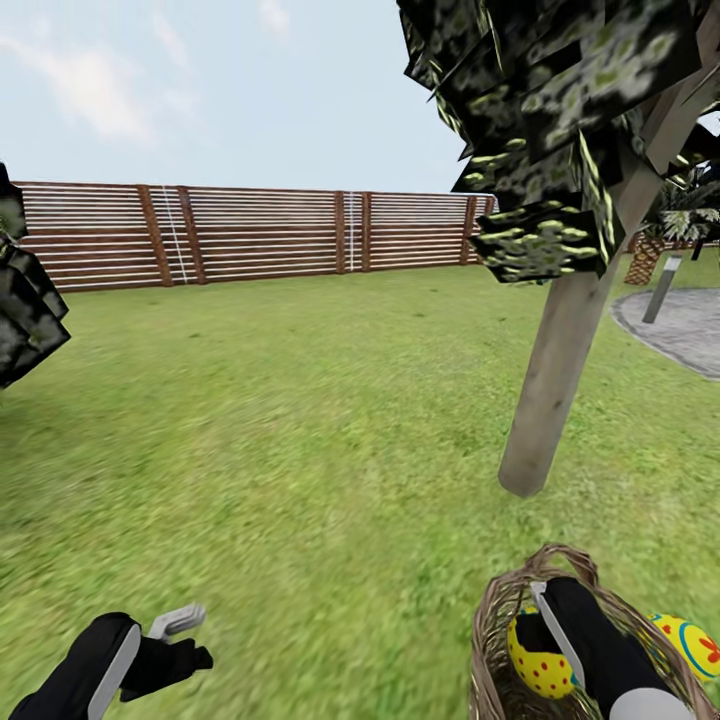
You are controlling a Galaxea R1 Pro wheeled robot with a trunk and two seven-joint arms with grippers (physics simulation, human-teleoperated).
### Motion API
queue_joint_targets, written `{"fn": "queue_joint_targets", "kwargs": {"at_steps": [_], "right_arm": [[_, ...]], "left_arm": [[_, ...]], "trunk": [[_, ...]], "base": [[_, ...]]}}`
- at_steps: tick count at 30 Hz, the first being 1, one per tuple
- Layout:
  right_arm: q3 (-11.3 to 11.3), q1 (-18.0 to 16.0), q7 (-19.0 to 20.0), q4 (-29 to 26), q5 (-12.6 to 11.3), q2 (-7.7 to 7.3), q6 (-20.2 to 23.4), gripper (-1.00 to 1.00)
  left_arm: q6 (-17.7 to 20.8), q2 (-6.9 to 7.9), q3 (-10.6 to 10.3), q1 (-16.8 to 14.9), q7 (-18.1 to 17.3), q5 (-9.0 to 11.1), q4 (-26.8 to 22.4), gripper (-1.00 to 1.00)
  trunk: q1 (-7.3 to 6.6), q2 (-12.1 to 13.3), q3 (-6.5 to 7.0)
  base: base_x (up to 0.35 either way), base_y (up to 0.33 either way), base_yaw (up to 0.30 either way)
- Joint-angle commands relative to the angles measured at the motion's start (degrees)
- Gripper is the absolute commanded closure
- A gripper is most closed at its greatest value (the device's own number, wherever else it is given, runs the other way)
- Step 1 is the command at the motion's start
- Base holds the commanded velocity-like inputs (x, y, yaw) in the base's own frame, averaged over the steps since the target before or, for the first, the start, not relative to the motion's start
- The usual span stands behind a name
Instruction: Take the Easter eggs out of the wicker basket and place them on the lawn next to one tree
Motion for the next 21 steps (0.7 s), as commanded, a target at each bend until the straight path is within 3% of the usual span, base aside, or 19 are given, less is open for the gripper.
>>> {"fn": "queue_joint_targets", "kwargs": {"at_steps": [1,7,21], "right_arm": [[0.0,0.0,0.0,-0.1,0.2,0.08,0.2,1.00],[-0.1,0.0,-0.1,-0.1,0.5,0.12,0.2,1.00],[-0.1,0.0,-0.1,0.0,0.6,0.15,0.2,1.00]], "left_arm": [[0.2,-0.03,0.1,0.0,-0.2,-0.2,0.0,-1.00],[0.1,-0.04,0.0,0.0,-0.2,-0.2,0.0,-1.00],[0.0,-0.31,-0.1,0.0,-0.1,-0.3,0.1,-1.00]], "trunk": [[-0.04,0.0,0.17],[-0.19,0.1,1.50],[-3.26,5.7,4.01]], "base": [[0.000,0.000,0.000],[0.000,0.000,0.000],[0.000,0.000,0.000]]}}
